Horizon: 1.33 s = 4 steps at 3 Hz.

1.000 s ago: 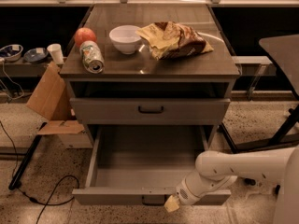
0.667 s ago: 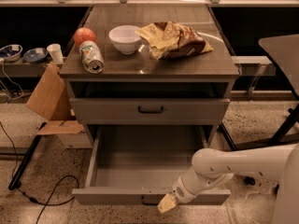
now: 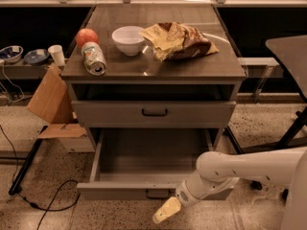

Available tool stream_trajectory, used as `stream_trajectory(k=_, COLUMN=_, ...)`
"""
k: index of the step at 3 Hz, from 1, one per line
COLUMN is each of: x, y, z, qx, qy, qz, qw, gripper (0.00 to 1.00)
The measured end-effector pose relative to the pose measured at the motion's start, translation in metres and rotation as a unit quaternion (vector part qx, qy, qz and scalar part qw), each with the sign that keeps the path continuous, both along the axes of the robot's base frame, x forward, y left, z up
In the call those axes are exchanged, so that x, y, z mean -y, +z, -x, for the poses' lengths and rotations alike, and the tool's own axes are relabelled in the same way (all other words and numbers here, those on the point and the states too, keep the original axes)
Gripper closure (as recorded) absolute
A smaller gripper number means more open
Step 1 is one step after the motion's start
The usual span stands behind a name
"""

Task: Close middle drawer

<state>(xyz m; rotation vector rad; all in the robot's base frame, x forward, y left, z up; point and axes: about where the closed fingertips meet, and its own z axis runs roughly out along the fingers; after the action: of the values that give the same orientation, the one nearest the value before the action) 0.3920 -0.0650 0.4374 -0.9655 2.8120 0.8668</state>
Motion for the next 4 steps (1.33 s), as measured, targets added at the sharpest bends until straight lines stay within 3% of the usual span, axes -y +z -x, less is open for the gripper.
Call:
stream_trajectory(k=3, x=-0.073, y=0.011, z=-0.039, qx=0.052, qy=0.036, qz=-0.023, qw=0.9977, gripper=0.00)
stream_trajectory(k=4, x=-0.068, y=0.011, z=-0.040, qx=0.052, qy=0.036, qz=-0.023, qw=0.9977, gripper=0.00)
